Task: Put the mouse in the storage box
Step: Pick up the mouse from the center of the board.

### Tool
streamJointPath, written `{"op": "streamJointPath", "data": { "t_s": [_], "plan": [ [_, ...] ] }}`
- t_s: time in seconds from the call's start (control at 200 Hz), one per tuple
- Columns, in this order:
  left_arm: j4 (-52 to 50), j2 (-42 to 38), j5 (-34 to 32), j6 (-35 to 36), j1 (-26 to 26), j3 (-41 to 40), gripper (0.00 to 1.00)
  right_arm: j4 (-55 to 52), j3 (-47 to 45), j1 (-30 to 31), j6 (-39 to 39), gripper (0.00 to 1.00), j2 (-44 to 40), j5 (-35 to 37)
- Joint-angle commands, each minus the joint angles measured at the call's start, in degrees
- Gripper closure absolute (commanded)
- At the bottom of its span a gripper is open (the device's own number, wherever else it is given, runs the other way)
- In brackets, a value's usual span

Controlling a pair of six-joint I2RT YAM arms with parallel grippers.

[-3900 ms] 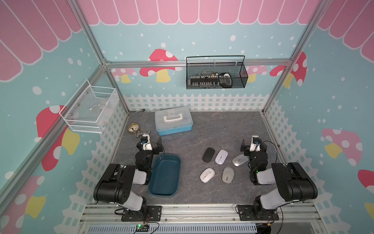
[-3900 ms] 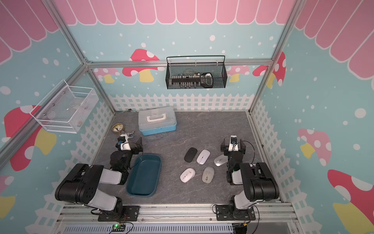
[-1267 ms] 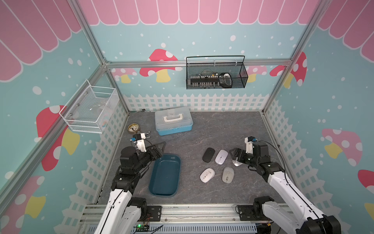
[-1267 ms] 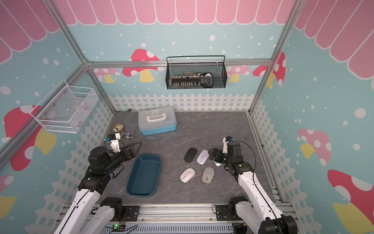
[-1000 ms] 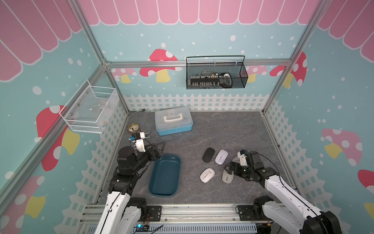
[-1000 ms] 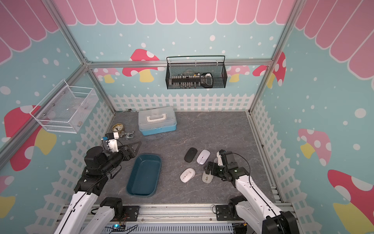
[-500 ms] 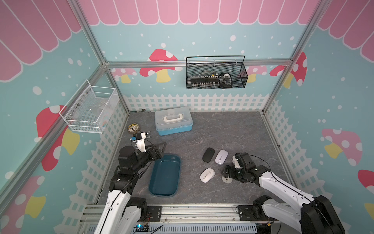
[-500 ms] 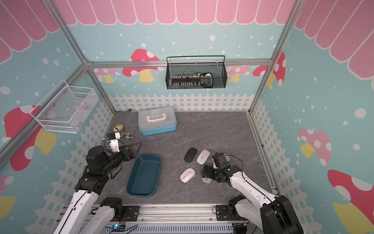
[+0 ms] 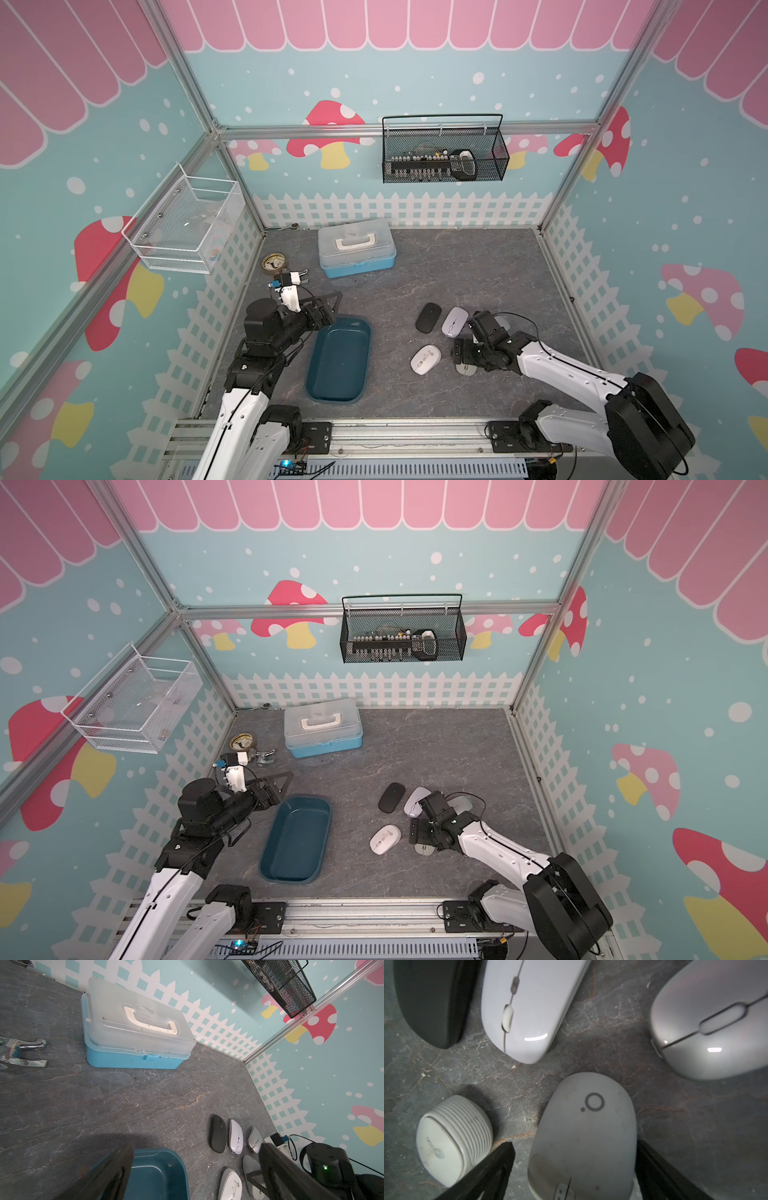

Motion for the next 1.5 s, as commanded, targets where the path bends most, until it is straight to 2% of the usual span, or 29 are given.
{"op": "streamJointPath", "data": {
  "t_s": [0.0, 0.24, 0.325, 0.415, 0.695, 0.791, 0.911, 1.031, 1.181, 1.291, 1.381, 1.496],
  "plan": [
    [0.5, 0.27, 0.23, -0.14, -0.15, -0.71, 0.01, -5.21, -0.26, 1.85, 2.38, 0.09, 2.62, 3.69],
    [0.53, 0.55, -0.09, -0.36, -0.23, -0.79, 0.01, -7.72, 1.42, 5.07, 3.08, 0.13, 6.64, 7.08],
    [0.5, 0.65, -0.03, -0.36, -0.23, -0.77, 0.02, -6.97, 0.84, 5.46, 4.0, 0.2, 6.77, 6.79],
    [0.54, 0.72, 0.07, -0.36, -0.32, -0.77, 0.02, -6.42, 0.35, 5.74, 4.5, 0.36, 6.29, 6.65],
    [0.43, 0.69, -0.61, -0.31, -2.12, -0.84, 0.01, -6.13, 1.37, 5.82, 3.1, 0.46, 2.12, 7.94],
    [0.76, 2.04, 4.02, 0.6, -2.94, -0.39, 0.01, -2.24, 2.51, 5.84, -2.19, 0.47, -2.06, 7.42],
    [1.53, 6.67, 15.46, 0.22, -3.13, 1.14, 0.01, 4.45, 4.13, 5.77, -12.65, 0.5, -8.39, 7.66],
    [1.6, 13.16, 27.14, -1.3, -3.26, 3.61, 0.07, 13.46, 4.47, 5.83, -23.57, 0.53, -14.49, 3.21],
    [1.81, 15.12, 27.4, -2.78, -7.57, 3.19, 0.1, 29.49, 0.39, 5.92, -32.04, 0.53, -21.1, -6.52],
    [2.62, 15.6, 28.57, -4.08, -12.87, 2.76, 0.1, 39.96, -2.13, 6.39, -40.03, 0.53, -21.07, -16.09],
    [2.69, 15.75, 29.23, -4.53, -16.12, 2.83, 0.11, 42.13, -1.71, 7.85, -49.37, 0.56, -19.1, -22.72],
    [3.23, 12.94, 30.1, -5.1, -17.69, 1.18, 0.12, 42.07, -0.48, 9.72, -58.74, 0.56, -17.54, -25.84]
  ]
}}
